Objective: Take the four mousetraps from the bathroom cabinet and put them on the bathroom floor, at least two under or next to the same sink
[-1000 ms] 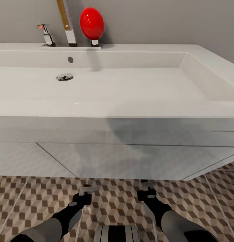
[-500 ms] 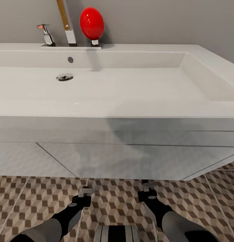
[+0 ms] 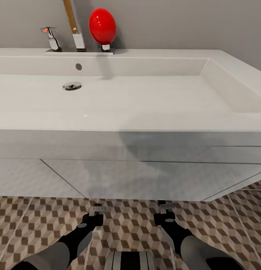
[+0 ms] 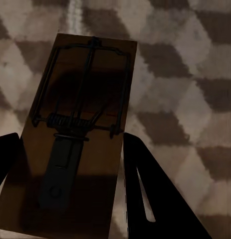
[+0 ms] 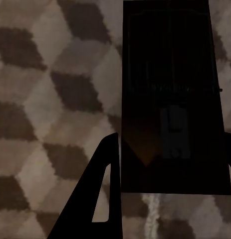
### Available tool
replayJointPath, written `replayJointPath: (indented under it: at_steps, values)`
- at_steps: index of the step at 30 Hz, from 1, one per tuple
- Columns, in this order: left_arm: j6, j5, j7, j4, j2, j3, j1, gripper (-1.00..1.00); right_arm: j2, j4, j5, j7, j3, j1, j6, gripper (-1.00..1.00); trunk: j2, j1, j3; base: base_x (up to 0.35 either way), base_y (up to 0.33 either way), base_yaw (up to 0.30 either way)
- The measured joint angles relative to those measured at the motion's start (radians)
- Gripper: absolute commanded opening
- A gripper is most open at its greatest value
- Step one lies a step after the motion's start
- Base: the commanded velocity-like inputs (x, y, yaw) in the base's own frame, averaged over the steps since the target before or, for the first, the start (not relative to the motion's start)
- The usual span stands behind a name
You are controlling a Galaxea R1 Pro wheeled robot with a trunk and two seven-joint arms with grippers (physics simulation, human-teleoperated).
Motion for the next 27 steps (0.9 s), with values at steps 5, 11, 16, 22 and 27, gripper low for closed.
replayJointPath:
  at_steps: [5, 11, 16, 22, 27]
  values:
    - [-0.001, 0.002, 0.0, -0.012, 0.0, 0.001, 0.0, -1.0, 0.0, 0.0, 0.0, 0.0, 0.0, 0.0, 0.0, -1.0, 0.0, 0.0, 0.0, 0.0, 0.0, 0.0]
    - [-0.001, 0.004, 0.0, -0.013, 0.0, 0.001, 0.0, -1.0, 0.0, 0.0, 0.001, 0.0, 0.0, 0.0, 0.0, -1.0, 0.0, 0.0, 0.0, 0.0, 0.0, 0.0]
    - [-0.002, 0.004, 0.0, -0.013, 0.0, 0.001, 0.0, -1.0, 0.0, 0.0, 0.001, 0.0, 0.0, 0.0, 0.0, -1.0, 0.0, 0.0, 0.0, 0.0, 0.0, 0.0]
    - [-0.01, 0.003, 0.0, -0.019, 0.0, 0.001, 0.0, -1.0, 0.001, 0.0, 0.001, 0.0, 0.0, 0.0, 0.0, -1.0, 0.0, 0.0, 0.0, 0.0, 0.0, 0.0]
    - [-0.025, 0.003, -0.001, -0.022, 0.0, 0.001, 0.0, -1.0, 0.002, -0.001, 0.002, 0.0, -0.001, -0.001, 0.001, -1.0, 0.0, 0.0, 0.0, 0.0, 0.0, 0.0]
